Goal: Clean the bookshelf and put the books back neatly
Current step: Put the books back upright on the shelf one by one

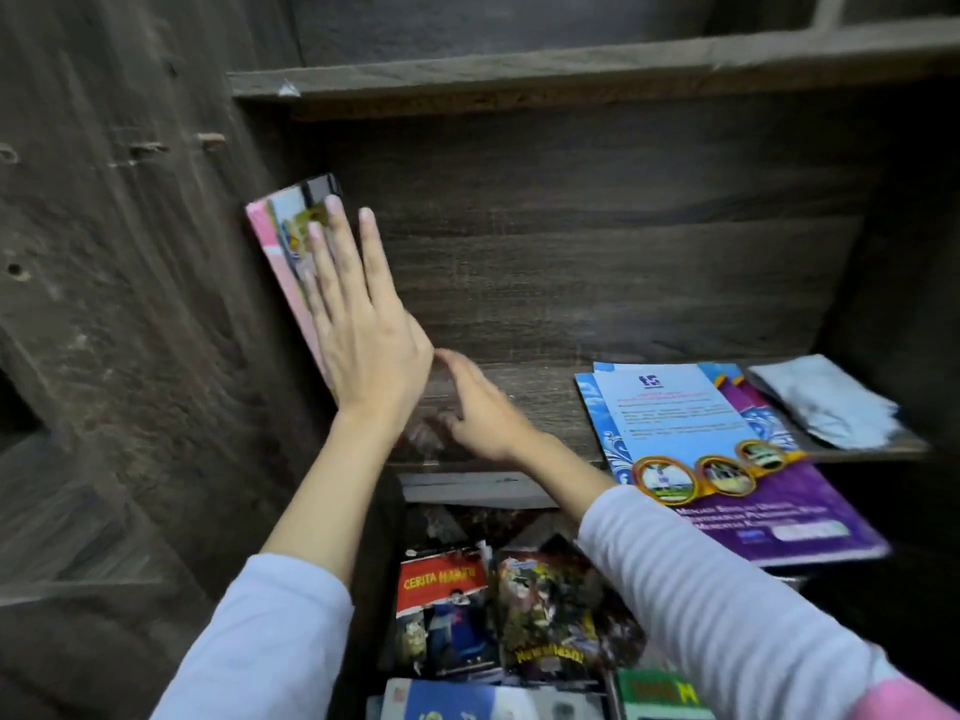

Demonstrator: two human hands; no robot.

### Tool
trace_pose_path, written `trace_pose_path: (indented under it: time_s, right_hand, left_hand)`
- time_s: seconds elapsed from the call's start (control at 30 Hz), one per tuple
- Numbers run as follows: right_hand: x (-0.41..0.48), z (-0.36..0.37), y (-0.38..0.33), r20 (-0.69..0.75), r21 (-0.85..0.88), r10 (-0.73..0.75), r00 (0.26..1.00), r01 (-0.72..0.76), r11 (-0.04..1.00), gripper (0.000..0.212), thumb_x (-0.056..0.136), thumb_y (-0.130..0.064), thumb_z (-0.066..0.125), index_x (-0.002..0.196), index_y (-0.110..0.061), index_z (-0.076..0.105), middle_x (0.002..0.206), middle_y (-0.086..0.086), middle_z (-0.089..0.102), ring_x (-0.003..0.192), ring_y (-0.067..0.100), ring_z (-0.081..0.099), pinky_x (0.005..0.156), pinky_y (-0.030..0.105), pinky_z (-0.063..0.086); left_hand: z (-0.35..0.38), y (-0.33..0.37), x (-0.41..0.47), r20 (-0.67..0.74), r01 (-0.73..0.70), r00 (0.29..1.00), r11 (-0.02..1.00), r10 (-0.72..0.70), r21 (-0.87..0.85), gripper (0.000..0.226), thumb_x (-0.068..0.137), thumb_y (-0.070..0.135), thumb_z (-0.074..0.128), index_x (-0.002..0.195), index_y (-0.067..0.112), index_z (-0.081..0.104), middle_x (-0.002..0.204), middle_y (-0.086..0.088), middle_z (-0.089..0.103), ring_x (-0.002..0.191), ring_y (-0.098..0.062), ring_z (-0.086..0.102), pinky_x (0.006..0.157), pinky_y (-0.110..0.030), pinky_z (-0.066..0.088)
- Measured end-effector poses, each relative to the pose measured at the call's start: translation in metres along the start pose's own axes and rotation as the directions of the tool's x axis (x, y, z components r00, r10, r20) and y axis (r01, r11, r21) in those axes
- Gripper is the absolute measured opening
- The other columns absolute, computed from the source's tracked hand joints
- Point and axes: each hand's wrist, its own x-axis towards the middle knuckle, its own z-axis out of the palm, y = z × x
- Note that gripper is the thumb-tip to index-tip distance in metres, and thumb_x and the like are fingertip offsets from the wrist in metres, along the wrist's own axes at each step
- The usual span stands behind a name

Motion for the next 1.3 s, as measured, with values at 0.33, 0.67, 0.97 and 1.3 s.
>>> trace_pose_path:
  time_s: [0.33, 0.67, 0.97, 1.3]
  right_hand:
    - [-0.099, -0.107, 0.097, -0.393, -0.148, 0.311, 0.865, -0.394, 0.907, 0.049, 0.086, -0.007, 0.054, 0.133, -0.006, 0.04, 0.136, 0.014, 0.039, 0.127, 0.031, 0.039, 0.105, 0.039, 0.034]
    - [-0.19, -0.152, 0.15, -0.31, -0.288, 0.756, 0.576, -0.815, 0.503, 0.085, 0.082, -0.066, 0.053, 0.137, -0.004, 0.037, 0.142, 0.013, 0.031, 0.134, 0.031, 0.028, 0.104, 0.044, 0.033]
    - [-0.188, -0.15, 0.155, -0.387, -0.181, 0.768, 0.51, -0.859, 0.479, 0.089, 0.077, -0.055, 0.068, 0.137, -0.001, 0.034, 0.137, 0.016, 0.037, 0.13, 0.031, 0.034, 0.101, 0.041, 0.038]
    - [-0.177, -0.148, 0.149, -0.234, 0.343, 0.874, 0.427, -0.805, 0.485, 0.052, 0.068, -0.014, 0.081, 0.114, -0.006, 0.059, 0.117, 0.014, 0.064, 0.107, 0.029, 0.06, 0.092, 0.035, 0.049]
  left_hand:
    - [0.034, 0.111, -0.05, 0.521, 0.361, 0.838, 0.879, -0.16, -0.31, 0.037, 0.091, 0.015, 0.048, 0.128, 0.017, 0.05, 0.135, -0.007, 0.045, 0.123, -0.029, 0.044, 0.093, -0.041, 0.039]
    - [0.064, 0.163, -0.114, 0.991, 0.57, 0.131, 0.82, -0.033, -0.048, 0.046, 0.093, 0.035, 0.054, 0.124, 0.0, 0.056, 0.13, -0.017, 0.057, 0.116, -0.03, 0.057, 0.092, -0.033, 0.049]
    - [0.078, 0.172, -0.131, 0.956, 0.53, 0.256, 0.848, -0.142, -0.016, 0.039, 0.089, 0.029, 0.062, 0.119, 0.003, 0.061, 0.126, -0.018, 0.059, 0.115, -0.031, 0.056, 0.087, -0.031, 0.045]
    - [0.076, 0.149, -0.132, 0.928, 0.615, 0.254, 0.786, -0.273, 0.063, 0.034, 0.083, 0.023, 0.069, 0.108, 0.001, 0.064, 0.118, -0.02, 0.063, 0.108, -0.032, 0.06, 0.082, -0.032, 0.046]
